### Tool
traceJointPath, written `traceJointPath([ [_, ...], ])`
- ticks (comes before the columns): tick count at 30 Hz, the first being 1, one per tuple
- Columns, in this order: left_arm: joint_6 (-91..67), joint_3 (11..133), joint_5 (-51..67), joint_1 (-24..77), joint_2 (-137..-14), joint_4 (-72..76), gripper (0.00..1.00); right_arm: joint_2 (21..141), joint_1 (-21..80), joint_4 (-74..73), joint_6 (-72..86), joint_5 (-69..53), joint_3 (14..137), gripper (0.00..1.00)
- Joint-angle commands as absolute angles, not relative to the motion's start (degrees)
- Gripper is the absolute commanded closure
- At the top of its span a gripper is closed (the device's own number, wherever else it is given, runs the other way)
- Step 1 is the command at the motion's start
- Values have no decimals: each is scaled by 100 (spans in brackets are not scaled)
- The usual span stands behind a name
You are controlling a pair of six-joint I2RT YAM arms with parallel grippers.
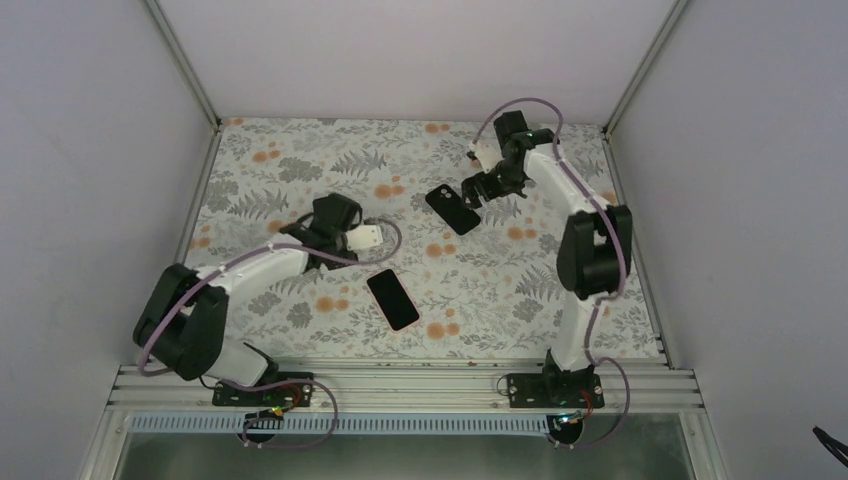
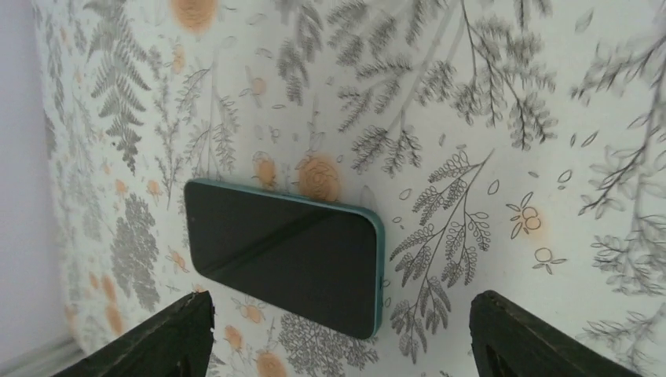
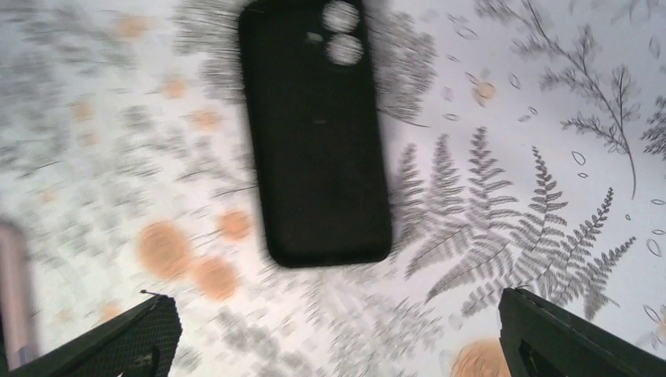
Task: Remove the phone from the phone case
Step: Place the phone case at the center of the board, then pick up the phone at the center of the board.
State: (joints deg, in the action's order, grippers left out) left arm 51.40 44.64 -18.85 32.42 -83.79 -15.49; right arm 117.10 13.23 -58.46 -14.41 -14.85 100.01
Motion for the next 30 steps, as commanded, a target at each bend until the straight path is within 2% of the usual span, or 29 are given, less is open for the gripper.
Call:
traceJointPath([
  [1, 4322, 5717, 4, 2644, -7851, -3747, 15, 10543, 2066, -6260, -1832, -1593, 9451, 0],
  [4, 4110, 6806, 1148, 1979, -7695, -4690, 1, 10248, 2911, -6259, -1757, -1698, 8937, 0],
  [7, 3987, 7745, 2032, 1315, -7667, -5374, 0, 10231, 3777, -6124, -1648, -1647, 8578, 0],
  [10, 3830, 8189, 2202, 947, -7587, -5673, 0, 10429, 4550, -6053, -1682, -1606, 8475, 0],
  [14, 3689, 7884, 1755, 825, -7066, -5416, 0, 10577, 5526, -5597, -2093, -1421, 8289, 0],
  [19, 3509, 7342, 1111, 686, -6594, -4922, 0, 10676, 6465, -4499, -2398, -103, 8040, 0],
  [25, 3471, 6994, 879, 546, -6301, -4653, 0, 10968, 6800, -3444, -2500, 1204, 7705, 0],
  [30, 3524, 6743, 847, 388, -6174, -4558, 0, 10657, 6784, -2467, -2892, 2098, 6893, 0],
])
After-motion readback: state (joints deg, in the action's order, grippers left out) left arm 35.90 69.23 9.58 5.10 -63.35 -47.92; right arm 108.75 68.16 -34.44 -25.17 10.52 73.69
